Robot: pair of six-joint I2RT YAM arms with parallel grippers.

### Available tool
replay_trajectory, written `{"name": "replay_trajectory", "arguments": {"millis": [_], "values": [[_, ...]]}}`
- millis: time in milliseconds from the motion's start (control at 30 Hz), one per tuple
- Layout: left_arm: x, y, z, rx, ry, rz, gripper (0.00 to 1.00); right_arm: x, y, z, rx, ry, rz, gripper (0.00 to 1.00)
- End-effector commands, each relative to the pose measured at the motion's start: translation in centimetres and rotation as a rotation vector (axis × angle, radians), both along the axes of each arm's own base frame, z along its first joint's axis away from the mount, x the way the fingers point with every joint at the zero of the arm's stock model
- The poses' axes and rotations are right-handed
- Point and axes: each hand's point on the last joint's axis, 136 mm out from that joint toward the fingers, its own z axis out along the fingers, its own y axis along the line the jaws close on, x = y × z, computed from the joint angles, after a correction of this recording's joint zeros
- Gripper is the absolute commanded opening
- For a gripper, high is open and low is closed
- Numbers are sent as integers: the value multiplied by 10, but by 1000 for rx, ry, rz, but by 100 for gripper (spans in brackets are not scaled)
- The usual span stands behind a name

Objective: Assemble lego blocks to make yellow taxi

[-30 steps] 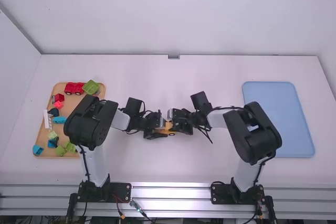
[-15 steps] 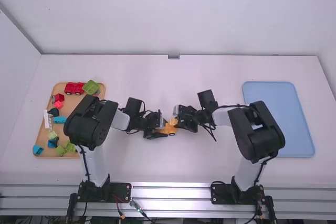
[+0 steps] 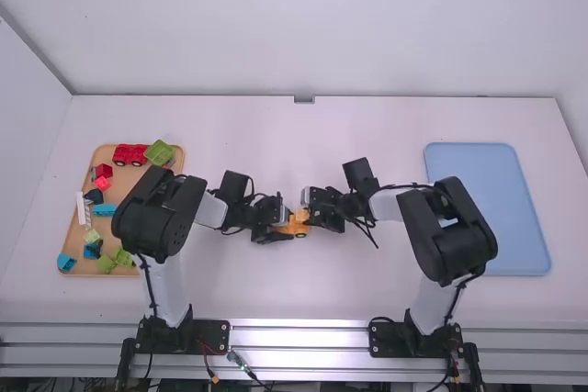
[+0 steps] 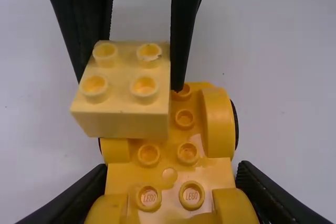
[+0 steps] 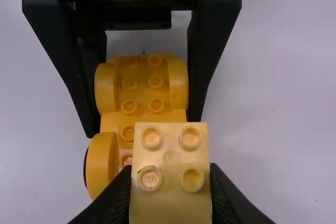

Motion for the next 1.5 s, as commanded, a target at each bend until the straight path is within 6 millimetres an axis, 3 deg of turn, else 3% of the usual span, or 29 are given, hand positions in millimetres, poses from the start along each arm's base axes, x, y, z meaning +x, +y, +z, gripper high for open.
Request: {"name": "replay_trajectory", "arguments": {"millis": [0,233,667,1200,1467], "values": [[2,8,-14,73,15,35,60,-11,-4,-10,-38,30,6,24],[6,7,-11,89,62,25,59,-15,-8,7,-50,7,23,24],[-5,9,-15,111,59,-25,58,-12,1,-4,16,42,-8,21],[-1,9,-14,108,38,-20,58,-17,16,-6,-28,38,11,19],[-2,9,-15,109,42,-19,58,-9,9,-11,-64,22,-21,16]]}}
